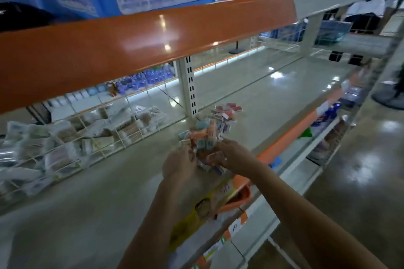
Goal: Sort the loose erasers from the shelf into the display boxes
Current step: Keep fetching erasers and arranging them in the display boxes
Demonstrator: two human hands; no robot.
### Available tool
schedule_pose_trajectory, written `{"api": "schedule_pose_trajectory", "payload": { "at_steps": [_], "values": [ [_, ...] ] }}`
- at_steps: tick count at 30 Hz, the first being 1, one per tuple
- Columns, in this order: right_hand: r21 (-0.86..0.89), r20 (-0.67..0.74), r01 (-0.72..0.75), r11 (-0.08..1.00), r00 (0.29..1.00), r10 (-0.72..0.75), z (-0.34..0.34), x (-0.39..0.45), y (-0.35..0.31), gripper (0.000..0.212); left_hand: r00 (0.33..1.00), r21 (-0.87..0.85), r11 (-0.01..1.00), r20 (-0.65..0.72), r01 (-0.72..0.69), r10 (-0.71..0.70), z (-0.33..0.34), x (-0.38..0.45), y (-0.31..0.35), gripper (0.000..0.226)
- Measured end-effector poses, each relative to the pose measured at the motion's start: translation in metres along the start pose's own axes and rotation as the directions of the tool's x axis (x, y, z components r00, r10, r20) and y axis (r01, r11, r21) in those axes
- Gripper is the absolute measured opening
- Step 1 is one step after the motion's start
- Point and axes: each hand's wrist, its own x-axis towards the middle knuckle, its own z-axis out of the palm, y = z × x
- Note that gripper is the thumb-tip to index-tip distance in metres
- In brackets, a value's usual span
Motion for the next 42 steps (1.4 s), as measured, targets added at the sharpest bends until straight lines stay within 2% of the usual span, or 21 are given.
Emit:
{"api": "schedule_pose_trajectory", "payload": {
  "at_steps": [3,8,11,15,17,20,23,27,30,34,38,42],
  "values": [
    [-0.031,0.018,0.055,0.998,0.998,-0.054,-0.001,0.016,0.007,0.036,0.999,-0.061,0.997,0.003,0.037,-0.037,0.008,0.013,-0.001,0.034],
    [-0.031,0.040,0.163,0.986,0.986,-0.162,-0.001,0.028,0.022,0.032,0.987,-0.142,0.983,0.123,0.119,-0.102,0.009,0.025,0.001,0.024],
    [0.026,0.020,0.251,0.968,0.968,-0.251,-0.007,0.033,0.033,0.030,0.975,-0.313,0.925,0.134,0.213,-0.179,0.005,0.021,-0.002,0.008],
    [0.168,-0.001,0.336,0.927,0.940,-0.340,-0.020,0.036,0.050,0.026,0.974,-0.631,0.749,0.055,0.203,-0.218,-0.005,0.002,0.005,0.011],
    [0.212,-0.017,0.380,0.900,0.922,-0.386,-0.026,0.039,0.056,0.022,0.965,-0.740,0.636,0.067,0.218,-0.253,-0.009,-0.007,0.015,0.008],
    [0.295,-0.017,0.411,0.863,0.905,-0.425,-0.035,0.042,0.064,0.020,0.946,-0.837,0.484,0.114,0.256,-0.303,-0.012,-0.017,0.031,0.009],
    [0.415,-0.014,0.423,0.806,0.888,-0.459,-0.042,0.040,0.067,0.023,0.941,-0.914,0.331,0.126,0.233,-0.314,-0.011,-0.029,0.042,0.012],
    [0.537,-0.008,0.443,0.718,0.854,-0.521,-0.046,0.037,0.066,0.024,0.954,-0.959,0.245,0.065,0.141,-0.293,-0.012,-0.053,0.048,0.020],
    [0.632,0.055,0.389,0.670,0.840,-0.540,-0.046,0.034,0.059,0.018,0.945,-0.960,0.264,0.001,0.093,-0.326,-0.014,-0.073,0.049,0.026],
    [0.864,0.179,0.124,0.487,0.829,-0.530,-0.038,0.024,0.033,0.010,0.922,-0.963,0.266,-0.071,0.036,-0.381,-0.022,-0.099,0.043,0.029],
    [0.899,0.268,0.000,0.439,0.792,-0.548,-0.028,0.012,-0.004,0.014,0.900,-0.969,0.248,-0.123,-0.017,-0.417,-0.036,-0.129,0.031,0.021],
    [0.910,0.305,-0.030,0.414,0.724,-0.619,-0.021,-0.005,-0.044,0.017,0.849,-0.973,0.229,-0.150,-0.035,-0.506,-0.049,-0.164,0.012,0.023]
  ]
}}
